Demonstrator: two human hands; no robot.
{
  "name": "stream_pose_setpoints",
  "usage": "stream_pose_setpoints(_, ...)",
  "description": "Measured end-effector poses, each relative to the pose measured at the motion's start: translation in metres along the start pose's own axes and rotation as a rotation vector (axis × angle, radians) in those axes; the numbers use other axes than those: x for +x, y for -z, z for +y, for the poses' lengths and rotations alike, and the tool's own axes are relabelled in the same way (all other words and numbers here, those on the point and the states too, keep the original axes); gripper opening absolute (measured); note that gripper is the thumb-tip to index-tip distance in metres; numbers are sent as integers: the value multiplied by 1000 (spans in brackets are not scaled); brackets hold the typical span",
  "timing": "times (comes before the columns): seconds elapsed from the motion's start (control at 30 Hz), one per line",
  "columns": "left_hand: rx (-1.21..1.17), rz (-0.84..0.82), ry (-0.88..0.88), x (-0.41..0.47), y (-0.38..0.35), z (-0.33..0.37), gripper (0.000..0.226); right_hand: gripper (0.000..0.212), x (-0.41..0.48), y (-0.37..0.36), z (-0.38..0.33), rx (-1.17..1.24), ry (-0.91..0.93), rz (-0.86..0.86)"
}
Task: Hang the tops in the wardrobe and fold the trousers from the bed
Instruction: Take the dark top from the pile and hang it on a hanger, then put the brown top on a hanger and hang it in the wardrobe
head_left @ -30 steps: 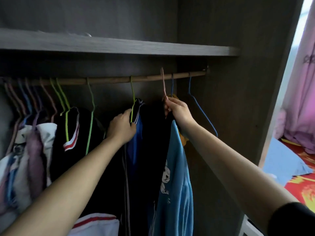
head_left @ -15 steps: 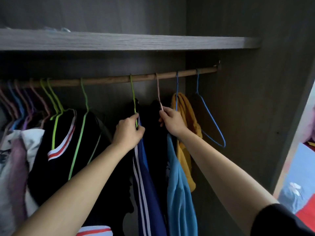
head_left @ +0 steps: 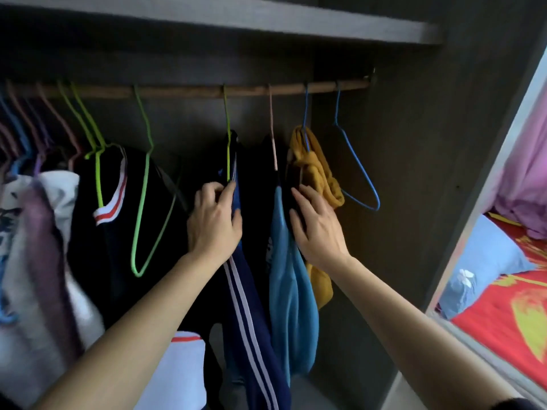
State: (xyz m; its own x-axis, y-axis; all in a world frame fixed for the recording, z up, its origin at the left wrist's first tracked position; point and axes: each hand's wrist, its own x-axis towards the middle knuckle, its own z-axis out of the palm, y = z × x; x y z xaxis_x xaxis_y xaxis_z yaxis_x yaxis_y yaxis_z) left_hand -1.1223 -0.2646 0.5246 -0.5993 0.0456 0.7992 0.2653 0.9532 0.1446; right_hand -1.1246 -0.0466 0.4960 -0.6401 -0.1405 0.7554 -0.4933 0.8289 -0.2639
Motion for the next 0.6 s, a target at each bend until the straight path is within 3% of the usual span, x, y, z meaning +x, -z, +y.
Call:
stream_pose_setpoints(0.1,-4,11,-62,-44,-10,4,58,52,-59,-2,4,-162,15,-72)
stream_pose_setpoints(0.27,-184,83,-44,-114,-27,28,55,61,-131,21,24,-334,-127,-184)
stream_pose_setpoints(0.43,-292,-58,-78,-180,-35,78,57,71,-193,70,49,-478,-313,-183)
stream_pose_setpoints(0.6,-347,-167,-193,-178,-36,140,59,72,-234,121,74,-524,-488,-170)
